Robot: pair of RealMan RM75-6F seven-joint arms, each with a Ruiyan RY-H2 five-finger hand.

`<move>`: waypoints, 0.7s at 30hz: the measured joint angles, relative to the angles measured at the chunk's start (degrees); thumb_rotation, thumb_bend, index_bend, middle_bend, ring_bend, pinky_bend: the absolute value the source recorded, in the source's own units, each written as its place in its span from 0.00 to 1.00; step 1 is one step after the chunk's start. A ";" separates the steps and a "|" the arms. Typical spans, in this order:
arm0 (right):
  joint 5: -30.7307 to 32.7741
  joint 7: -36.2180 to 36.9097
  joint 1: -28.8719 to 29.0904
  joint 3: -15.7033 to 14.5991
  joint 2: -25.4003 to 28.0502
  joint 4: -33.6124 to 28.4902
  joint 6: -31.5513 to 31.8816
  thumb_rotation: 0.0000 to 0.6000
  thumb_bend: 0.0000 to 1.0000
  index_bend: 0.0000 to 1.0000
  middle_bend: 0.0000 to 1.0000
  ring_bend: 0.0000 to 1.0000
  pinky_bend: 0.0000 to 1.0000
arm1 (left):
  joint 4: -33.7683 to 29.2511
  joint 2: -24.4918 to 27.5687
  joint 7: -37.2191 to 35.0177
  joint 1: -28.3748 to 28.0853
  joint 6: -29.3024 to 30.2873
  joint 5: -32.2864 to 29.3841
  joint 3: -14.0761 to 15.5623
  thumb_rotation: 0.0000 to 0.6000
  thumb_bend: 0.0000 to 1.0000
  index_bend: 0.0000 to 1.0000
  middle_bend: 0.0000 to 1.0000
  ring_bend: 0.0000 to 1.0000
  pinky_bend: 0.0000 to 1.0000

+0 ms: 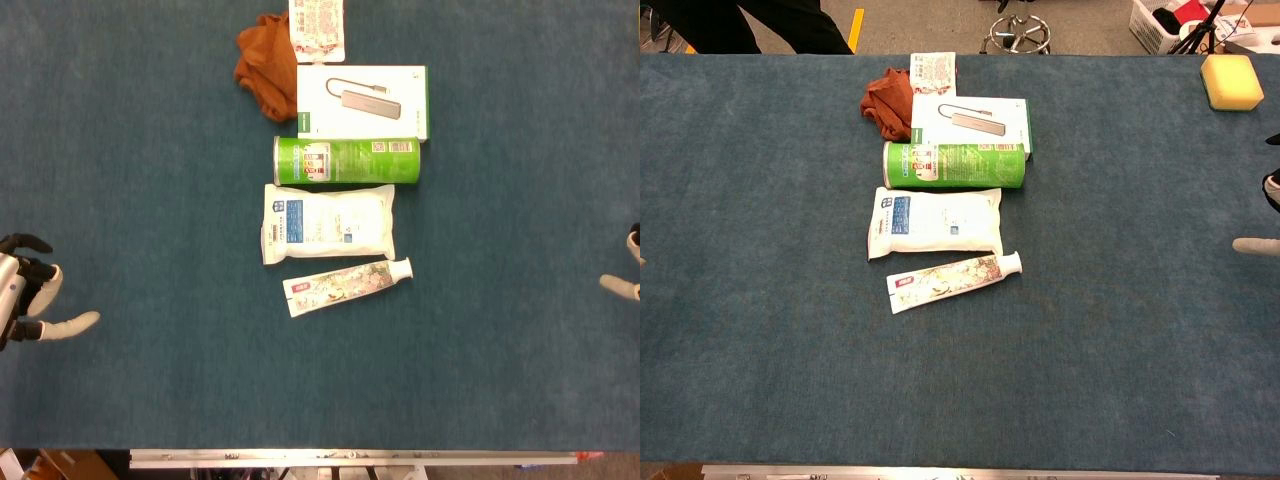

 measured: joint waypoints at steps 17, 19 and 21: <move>-1.23 5.25 0.80 -1.09 0.62 0.12 -0.82 0.85 0.00 1.00 0.85 0.73 0.15 | 2.92 -0.88 -3.76 -0.32 2.15 2.24 0.58 0.61 0.00 1.00 1.00 0.91 0.26; -1.78 7.21 1.16 -1.47 0.99 0.04 -1.15 0.85 0.00 1.00 0.85 0.73 0.15 | 2.97 -0.93 -4.42 -0.37 2.18 2.28 0.65 0.61 0.00 1.00 1.00 0.91 0.26; -2.20 8.53 1.41 -1.74 1.17 0.05 -1.33 0.85 0.00 1.00 0.86 0.73 0.15 | 2.99 -0.93 -5.61 -0.46 2.19 2.36 0.78 0.61 0.00 1.00 1.00 0.91 0.26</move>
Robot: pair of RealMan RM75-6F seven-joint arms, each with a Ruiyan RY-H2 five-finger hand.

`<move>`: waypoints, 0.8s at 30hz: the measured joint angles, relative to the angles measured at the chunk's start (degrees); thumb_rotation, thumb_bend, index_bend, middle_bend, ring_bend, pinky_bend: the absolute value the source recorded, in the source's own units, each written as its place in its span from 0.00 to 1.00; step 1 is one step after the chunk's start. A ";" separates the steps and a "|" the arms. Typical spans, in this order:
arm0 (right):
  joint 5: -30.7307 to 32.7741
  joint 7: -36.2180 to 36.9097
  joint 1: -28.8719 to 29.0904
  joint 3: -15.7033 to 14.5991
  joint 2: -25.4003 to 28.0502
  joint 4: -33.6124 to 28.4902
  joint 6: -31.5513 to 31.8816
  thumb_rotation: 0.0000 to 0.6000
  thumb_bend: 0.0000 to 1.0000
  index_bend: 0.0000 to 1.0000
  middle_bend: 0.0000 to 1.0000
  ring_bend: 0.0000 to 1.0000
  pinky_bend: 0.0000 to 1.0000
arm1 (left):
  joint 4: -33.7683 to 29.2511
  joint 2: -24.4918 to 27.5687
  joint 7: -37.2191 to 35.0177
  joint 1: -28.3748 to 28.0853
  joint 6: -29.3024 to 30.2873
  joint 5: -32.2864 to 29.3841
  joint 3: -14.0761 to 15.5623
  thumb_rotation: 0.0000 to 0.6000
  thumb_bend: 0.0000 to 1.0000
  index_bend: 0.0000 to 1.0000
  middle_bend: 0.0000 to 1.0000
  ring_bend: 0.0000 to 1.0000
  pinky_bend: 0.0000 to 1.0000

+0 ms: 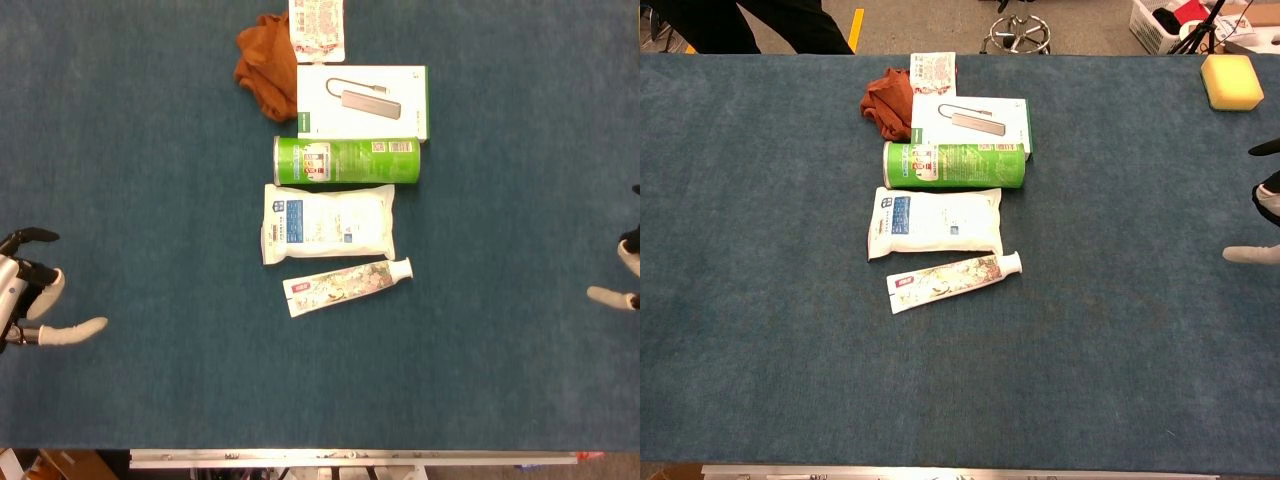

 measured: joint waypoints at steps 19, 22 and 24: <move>-14.19 38.26 5.69 -7.31 -1.17 9.03 6.83 0.82 0.00 1.00 0.87 0.73 0.15 | 1.32 -0.01 -13.44 -1.36 1.57 2.86 2.13 0.59 0.00 1.00 1.00 0.91 0.26; -16.35 44.87 7.16 -9.35 -1.15 10.02 7.88 0.81 0.00 1.00 0.88 0.73 0.15 | 1.07 0.13 -16.47 -1.68 1.57 3.17 2.64 0.58 0.00 1.00 1.00 0.91 0.26; -17.98 49.38 8.33 -10.87 -1.02 10.63 8.64 0.79 0.00 1.00 0.88 0.73 0.15 | 0.89 0.29 -19.35 -1.97 1.48 3.30 3.03 0.57 0.00 1.00 1.00 0.91 0.26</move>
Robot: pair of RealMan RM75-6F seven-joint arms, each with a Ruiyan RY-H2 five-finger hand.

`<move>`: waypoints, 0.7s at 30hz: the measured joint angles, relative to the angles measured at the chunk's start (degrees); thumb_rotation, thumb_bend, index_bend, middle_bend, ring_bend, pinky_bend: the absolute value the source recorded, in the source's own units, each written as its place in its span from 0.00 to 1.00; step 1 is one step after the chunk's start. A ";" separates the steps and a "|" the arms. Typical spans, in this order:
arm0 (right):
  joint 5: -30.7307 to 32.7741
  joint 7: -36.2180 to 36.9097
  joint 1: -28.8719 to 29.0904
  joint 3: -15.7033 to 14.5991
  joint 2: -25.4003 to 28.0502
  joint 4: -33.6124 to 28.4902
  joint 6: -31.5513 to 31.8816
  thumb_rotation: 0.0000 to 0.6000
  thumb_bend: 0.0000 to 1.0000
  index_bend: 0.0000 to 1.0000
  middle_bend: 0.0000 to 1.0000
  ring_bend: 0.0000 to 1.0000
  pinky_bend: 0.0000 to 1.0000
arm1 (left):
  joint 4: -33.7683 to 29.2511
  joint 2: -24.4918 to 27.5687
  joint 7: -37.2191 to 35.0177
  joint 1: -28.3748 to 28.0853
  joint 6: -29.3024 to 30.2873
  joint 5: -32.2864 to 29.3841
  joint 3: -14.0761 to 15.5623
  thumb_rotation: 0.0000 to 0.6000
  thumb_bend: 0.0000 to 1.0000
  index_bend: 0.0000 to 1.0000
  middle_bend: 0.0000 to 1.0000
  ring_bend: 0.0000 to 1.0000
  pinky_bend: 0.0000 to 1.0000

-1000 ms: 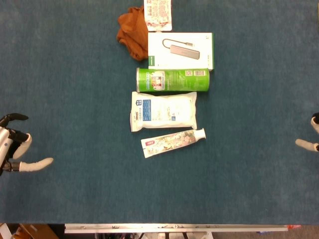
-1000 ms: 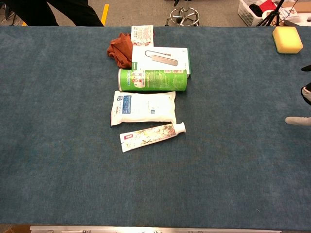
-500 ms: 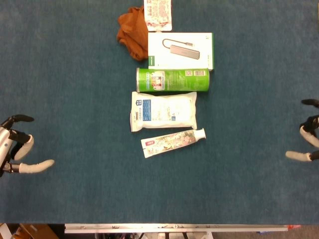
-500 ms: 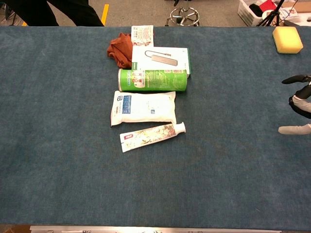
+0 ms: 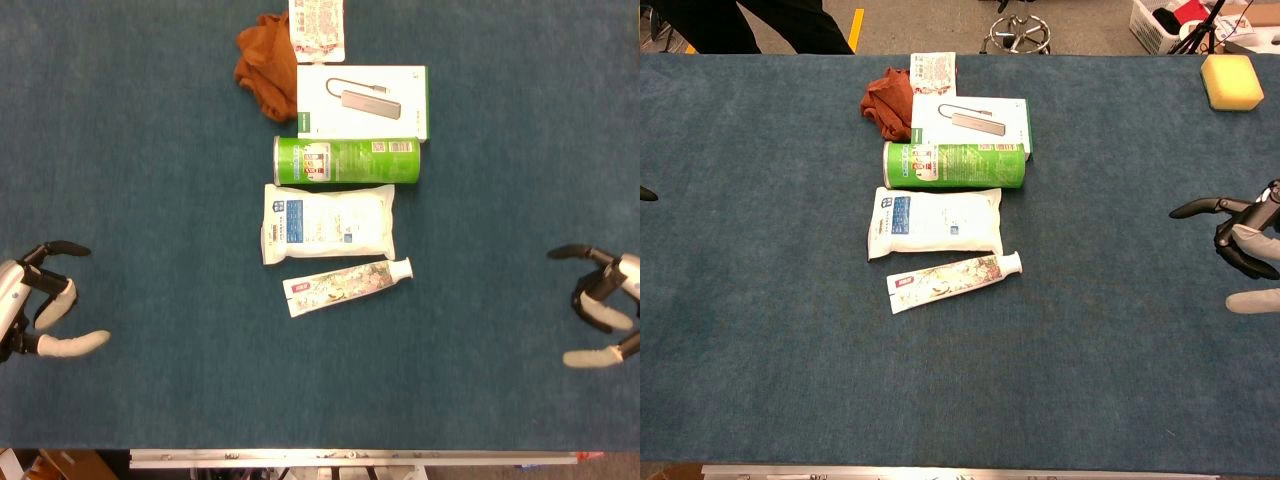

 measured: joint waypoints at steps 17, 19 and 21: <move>-9.47 27.96 6.94 -9.52 -0.39 8.10 13.75 0.71 0.00 1.00 0.90 0.75 0.15 | -3.46 5.43 -34.12 -5.58 -3.90 1.25 5.43 0.55 0.00 1.00 1.00 0.91 0.27; -10.05 30.40 7.37 -10.25 -0.77 9.41 15.74 0.71 0.00 1.00 0.90 0.75 0.15 | -3.56 6.03 -36.67 -6.43 -4.63 1.37 6.11 0.55 0.00 1.00 1.00 0.91 0.27; -10.48 32.75 7.72 -10.91 -1.24 10.78 17.57 0.70 0.00 1.00 0.90 0.75 0.15 | -3.51 6.44 -37.86 -7.29 -5.29 1.57 6.83 0.54 0.00 1.00 1.00 0.91 0.27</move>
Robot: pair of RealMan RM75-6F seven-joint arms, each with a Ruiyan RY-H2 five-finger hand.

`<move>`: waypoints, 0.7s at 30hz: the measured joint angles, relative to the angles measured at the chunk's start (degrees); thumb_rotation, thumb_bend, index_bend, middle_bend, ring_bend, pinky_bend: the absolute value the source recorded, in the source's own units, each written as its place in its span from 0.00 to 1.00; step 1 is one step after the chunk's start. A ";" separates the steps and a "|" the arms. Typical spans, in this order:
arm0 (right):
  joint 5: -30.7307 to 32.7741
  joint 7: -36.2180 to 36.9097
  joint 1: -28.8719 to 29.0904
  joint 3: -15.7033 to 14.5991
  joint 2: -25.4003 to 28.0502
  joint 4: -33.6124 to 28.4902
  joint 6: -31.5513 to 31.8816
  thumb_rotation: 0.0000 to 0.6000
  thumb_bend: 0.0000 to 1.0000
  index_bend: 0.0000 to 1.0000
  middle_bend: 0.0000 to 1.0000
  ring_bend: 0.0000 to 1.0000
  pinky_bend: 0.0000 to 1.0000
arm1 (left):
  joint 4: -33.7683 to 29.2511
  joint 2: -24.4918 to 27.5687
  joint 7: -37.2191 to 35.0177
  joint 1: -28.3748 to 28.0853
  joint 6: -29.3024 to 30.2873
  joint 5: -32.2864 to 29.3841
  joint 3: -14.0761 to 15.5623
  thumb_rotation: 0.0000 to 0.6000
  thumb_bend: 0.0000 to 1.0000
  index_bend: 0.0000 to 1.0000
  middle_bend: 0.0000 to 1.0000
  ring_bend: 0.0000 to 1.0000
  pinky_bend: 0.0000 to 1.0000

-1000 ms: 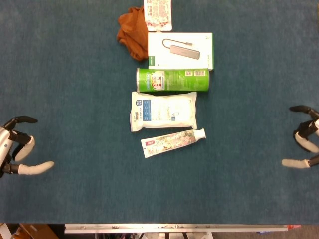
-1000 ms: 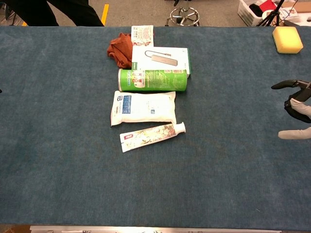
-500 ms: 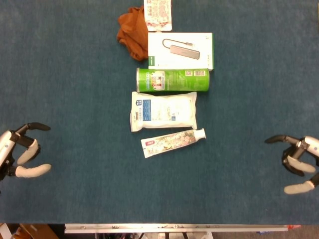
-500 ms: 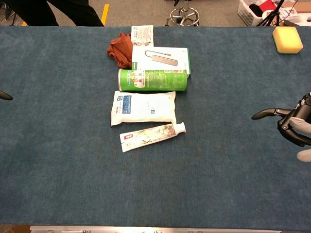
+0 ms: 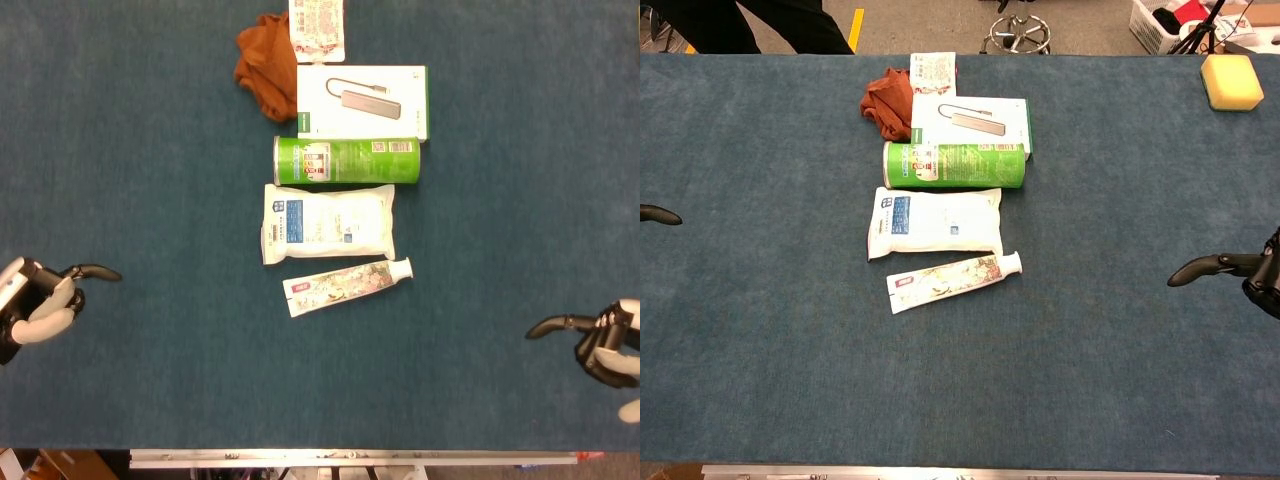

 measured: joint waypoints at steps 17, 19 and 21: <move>0.59 2.42 1.84 -3.54 -1.95 4.49 2.73 0.69 0.00 1.00 0.90 0.76 0.15 | 0.40 0.28 -0.98 -0.55 0.16 -0.68 0.84 0.50 0.00 1.00 1.00 0.91 0.27; 1.03 2.89 2.05 -3.72 -2.07 4.74 2.28 0.69 0.00 1.00 0.90 0.76 0.15 | 0.41 0.29 -1.18 -0.49 0.29 -1.03 0.74 0.50 0.00 1.00 1.00 0.91 0.27; 1.60 2.93 2.19 -3.91 -2.18 4.88 1.67 0.69 0.00 1.00 0.91 0.76 0.15 | 0.33 0.30 -1.05 -0.44 0.67 -0.75 0.75 0.50 0.00 1.00 1.00 0.91 0.27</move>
